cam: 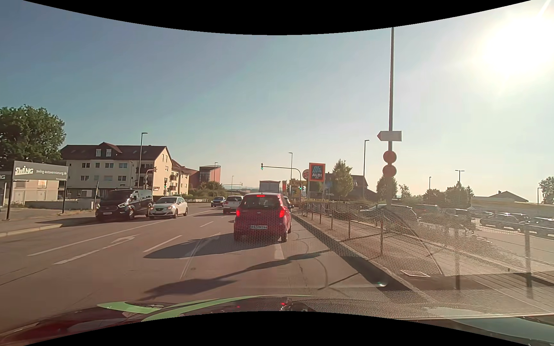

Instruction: Follow the waypoints while adhering to traffic rules and regulations

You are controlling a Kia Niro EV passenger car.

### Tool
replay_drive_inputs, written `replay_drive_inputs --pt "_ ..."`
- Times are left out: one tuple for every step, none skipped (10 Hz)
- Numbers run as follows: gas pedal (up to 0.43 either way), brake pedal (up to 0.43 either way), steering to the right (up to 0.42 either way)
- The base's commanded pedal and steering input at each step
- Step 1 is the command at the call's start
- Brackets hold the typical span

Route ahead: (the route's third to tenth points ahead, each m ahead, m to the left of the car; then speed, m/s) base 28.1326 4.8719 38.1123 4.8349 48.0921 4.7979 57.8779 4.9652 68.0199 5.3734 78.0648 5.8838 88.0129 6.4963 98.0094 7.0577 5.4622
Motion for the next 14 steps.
replay_drive_inputs --pt "0.02 0.0 -0.009" --pt "0.028 0.0 -0.009" --pt "0.039 0.0 -0.009" --pt "0.039 0.0 -0.009" --pt "0.039 0.0 -0.009" --pt "0.047 0.0 -0.009" --pt "0.047 0.0 -0.005" --pt "0.047 0.0 -0.004" --pt "0.047 0.0 -0.004" --pt "0.047 0.0 -0.005" --pt "0.047 0.0 -0.005" --pt "0.047 0.0 -0.004" --pt "0.028 0.0 -0.004" --pt "0.0 0.0 -0.004"
